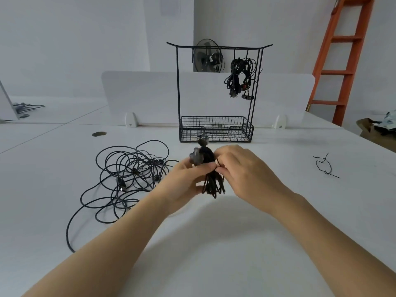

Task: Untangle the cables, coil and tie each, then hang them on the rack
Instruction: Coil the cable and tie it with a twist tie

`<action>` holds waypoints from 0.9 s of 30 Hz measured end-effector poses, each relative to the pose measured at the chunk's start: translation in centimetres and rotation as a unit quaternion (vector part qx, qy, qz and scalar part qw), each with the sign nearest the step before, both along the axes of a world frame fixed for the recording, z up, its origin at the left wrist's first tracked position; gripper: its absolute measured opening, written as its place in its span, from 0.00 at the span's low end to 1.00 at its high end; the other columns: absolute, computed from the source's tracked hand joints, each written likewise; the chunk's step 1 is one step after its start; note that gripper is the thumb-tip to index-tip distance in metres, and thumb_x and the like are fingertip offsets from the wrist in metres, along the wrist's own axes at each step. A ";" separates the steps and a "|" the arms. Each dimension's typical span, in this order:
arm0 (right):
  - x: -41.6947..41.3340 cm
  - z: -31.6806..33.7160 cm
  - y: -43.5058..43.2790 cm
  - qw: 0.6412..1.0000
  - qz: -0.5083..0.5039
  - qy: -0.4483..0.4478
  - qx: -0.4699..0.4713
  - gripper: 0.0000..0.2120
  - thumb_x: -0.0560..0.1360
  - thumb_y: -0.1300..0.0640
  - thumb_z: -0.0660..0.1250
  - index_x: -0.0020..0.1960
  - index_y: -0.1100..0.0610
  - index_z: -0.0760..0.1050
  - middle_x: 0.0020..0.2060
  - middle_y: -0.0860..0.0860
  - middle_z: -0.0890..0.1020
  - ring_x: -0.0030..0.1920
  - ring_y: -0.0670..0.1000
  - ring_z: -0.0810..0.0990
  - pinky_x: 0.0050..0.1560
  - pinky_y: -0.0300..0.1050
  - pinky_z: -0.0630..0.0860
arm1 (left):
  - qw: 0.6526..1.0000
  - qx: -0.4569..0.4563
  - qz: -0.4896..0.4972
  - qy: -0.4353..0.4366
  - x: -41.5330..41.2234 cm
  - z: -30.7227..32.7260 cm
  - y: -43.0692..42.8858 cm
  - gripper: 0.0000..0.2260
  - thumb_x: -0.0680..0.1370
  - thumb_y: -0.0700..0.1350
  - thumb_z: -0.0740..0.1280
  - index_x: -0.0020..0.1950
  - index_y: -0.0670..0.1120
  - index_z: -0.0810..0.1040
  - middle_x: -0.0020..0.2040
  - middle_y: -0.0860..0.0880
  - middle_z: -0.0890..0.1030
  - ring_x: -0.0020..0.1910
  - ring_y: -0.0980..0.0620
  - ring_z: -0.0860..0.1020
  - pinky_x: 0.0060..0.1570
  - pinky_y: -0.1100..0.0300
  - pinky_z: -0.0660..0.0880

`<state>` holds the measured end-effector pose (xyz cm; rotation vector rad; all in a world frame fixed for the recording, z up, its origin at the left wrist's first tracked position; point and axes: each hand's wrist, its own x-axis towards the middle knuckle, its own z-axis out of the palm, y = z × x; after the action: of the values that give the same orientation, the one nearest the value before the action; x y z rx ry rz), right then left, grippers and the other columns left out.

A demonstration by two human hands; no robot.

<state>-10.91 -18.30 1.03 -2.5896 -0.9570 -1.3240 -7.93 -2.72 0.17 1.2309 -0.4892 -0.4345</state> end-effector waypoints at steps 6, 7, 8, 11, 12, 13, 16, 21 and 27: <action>-0.3 0.6 0.5 0.937 0.032 0.235 0.255 0.09 0.77 0.57 0.58 0.40 0.58 0.68 0.38 0.48 0.72 0.37 0.40 0.70 0.39 0.33 0.66 | 0.979 -0.029 0.094 -0.179 0.0 -0.1 -0.4 0.15 0.66 0.31 0.70 0.47 0.47 0.75 0.43 0.50 0.78 0.44 0.52 0.76 0.46 0.58 0.71; -0.4 0.9 0.4 0.890 0.043 0.328 0.315 0.10 0.78 0.59 0.58 0.39 0.57 0.68 0.35 0.47 0.72 0.33 0.39 0.70 0.36 0.32 0.66 | 0.950 0.009 0.152 -0.273 -0.1 -0.3 -0.4 0.18 0.67 0.29 0.68 0.48 0.50 0.74 0.46 0.51 0.77 0.46 0.53 0.76 0.48 0.59 0.71; -0.6 1.3 0.2 0.838 0.059 0.406 0.360 0.11 0.79 0.61 0.58 0.38 0.56 0.68 0.31 0.46 0.73 0.29 0.39 0.70 0.34 0.32 0.65 | 0.884 0.060 0.216 -0.410 0.0 -0.6 -0.4 0.20 0.68 0.29 0.66 0.49 0.53 0.74 0.50 0.51 0.75 0.50 0.53 0.75 0.51 0.62 0.71; -0.7 1.5 -0.5 0.715 0.133 0.541 0.423 0.11 0.79 0.63 0.56 0.38 0.60 0.68 0.25 0.46 0.75 0.25 0.43 0.72 0.30 0.37 0.65 | 0.627 0.169 0.268 -0.712 0.6 -1.3 -0.2 0.16 0.71 0.34 0.60 0.54 0.49 0.72 0.58 0.46 0.68 0.61 0.45 0.69 0.62 0.62 0.66; -0.8 1.5 -0.6 0.699 0.146 0.554 0.429 0.11 0.79 0.63 0.56 0.38 0.60 0.68 0.24 0.46 0.75 0.25 0.44 0.72 0.29 0.37 0.66 | 0.607 0.183 0.263 -0.727 0.7 -1.4 -0.3 0.16 0.71 0.34 0.59 0.56 0.48 0.71 0.59 0.45 0.67 0.63 0.43 0.67 0.64 0.59 0.65; -0.7 1.4 -0.6 0.696 0.151 0.548 0.439 0.11 0.79 0.63 0.56 0.38 0.60 0.68 0.25 0.46 0.75 0.25 0.44 0.72 0.29 0.37 0.67 | 0.609 0.189 0.256 -0.727 0.7 -1.2 -0.2 0.19 0.70 0.32 0.58 0.58 0.48 0.71 0.60 0.44 0.66 0.64 0.42 0.66 0.65 0.57 0.64; -0.3 1.5 -0.6 0.741 0.119 0.440 0.493 0.12 0.79 0.64 0.56 0.38 0.58 0.68 0.29 0.49 0.76 0.28 0.42 0.75 0.33 0.36 0.72 | 0.702 0.168 0.252 -0.645 0.1 -0.7 0.2 0.27 0.65 0.33 0.54 0.62 0.49 0.69 0.63 0.48 0.68 0.67 0.49 0.65 0.68 0.58 0.62; -0.4 0.4 -0.5 0.934 0.003 0.189 0.304 0.08 0.78 0.60 0.60 0.40 0.57 0.69 0.34 0.51 0.78 0.36 0.54 0.77 0.39 0.42 0.70 | 0.947 0.090 0.252 -0.180 -0.9 1.3 0.1 0.05 0.79 0.44 0.61 0.49 0.51 0.76 0.48 0.51 0.78 0.42 0.60 0.77 0.45 0.64 0.72; 0.5 -1.3 -0.3 0.995 0.011 0.038 0.094 0.03 0.75 0.58 0.57 0.45 0.57 0.68 0.33 0.54 0.78 0.30 0.56 0.75 0.31 0.45 0.70 | 0.973 0.104 0.174 -0.110 -0.6 1.1 0.2 0.15 0.78 0.53 0.62 0.48 0.42 0.79 0.40 0.48 0.82 0.38 0.51 0.80 0.37 0.57 0.76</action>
<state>-10.36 -18.59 -0.32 -2.4620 -0.8041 -1.2368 -8.51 -2.51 1.23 1.5440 -0.4113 -0.0493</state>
